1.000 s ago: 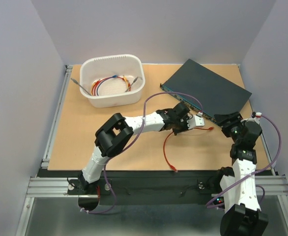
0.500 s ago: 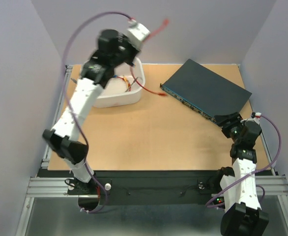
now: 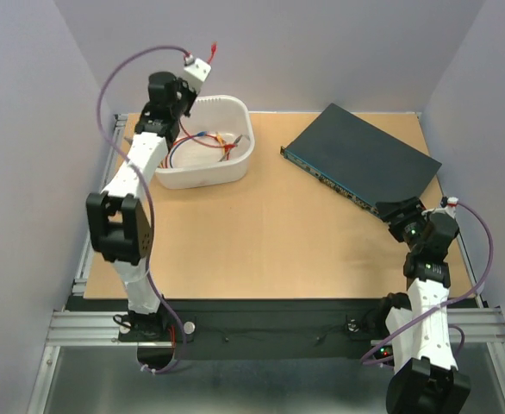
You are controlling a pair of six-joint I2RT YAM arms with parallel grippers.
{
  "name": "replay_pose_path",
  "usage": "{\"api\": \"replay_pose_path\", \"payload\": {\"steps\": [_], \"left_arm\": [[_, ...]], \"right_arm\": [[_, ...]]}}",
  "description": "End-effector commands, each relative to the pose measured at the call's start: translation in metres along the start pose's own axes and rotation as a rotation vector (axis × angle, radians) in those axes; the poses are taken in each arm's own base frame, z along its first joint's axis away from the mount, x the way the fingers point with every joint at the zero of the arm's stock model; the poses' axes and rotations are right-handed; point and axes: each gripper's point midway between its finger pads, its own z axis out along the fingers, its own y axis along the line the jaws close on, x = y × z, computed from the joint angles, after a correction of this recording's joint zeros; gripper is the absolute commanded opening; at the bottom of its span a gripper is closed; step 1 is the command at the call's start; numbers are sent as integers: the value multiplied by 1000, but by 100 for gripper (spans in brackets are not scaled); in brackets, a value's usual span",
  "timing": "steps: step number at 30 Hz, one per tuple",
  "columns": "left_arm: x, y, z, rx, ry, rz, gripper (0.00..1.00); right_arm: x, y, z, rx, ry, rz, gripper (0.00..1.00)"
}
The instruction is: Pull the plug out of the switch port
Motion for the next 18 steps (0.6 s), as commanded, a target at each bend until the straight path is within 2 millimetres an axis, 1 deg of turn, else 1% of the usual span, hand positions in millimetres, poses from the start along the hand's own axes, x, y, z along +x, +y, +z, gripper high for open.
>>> {"api": "replay_pose_path", "payload": {"steps": [1,2,4,6,7,8,9,10,11,12,13,14,15,16,17,18], "left_arm": [[74,0,26,-30,111,46,0],[87,-5,28,-20,134,55,0],[93,-11,27,6,139,74,0],[93,-17,20,40,147,71,45],[81,-17,14,51,128,53,98],[75,-17,6,69,143,39,99],[57,-13,-4,76,119,27,99],[48,-10,-12,82,115,19,99],[32,-3,-19,72,97,3,99],[17,7,-36,46,99,-5,99],[-3,17,-46,24,78,-17,99],[-13,22,-56,20,78,-19,99],[-14,20,-74,46,122,-23,99],[-18,21,-84,55,135,-26,99],[-16,18,-99,83,175,-22,99],[-15,16,-110,94,187,-11,99]], "right_arm": [[-4,15,-3,-54,-3,-28,68],[-3,15,-3,-56,1,-27,68],[-1,17,-4,-69,17,-33,70],[1,19,-3,-79,37,-38,71],[2,20,-2,-81,47,-40,74],[1,20,-1,-82,55,-47,81],[1,21,0,-84,58,-49,83],[1,21,0,-82,62,-52,84],[0,20,0,-79,61,-56,84],[-1,22,1,-80,60,-66,84],[-3,22,1,-78,55,-72,85],[-4,22,1,-76,53,-82,87],[-10,24,2,-73,43,-105,100],[-11,23,2,-64,41,-115,100],[-12,21,3,-44,44,-120,100],[-14,21,3,-37,43,-135,100]]}}
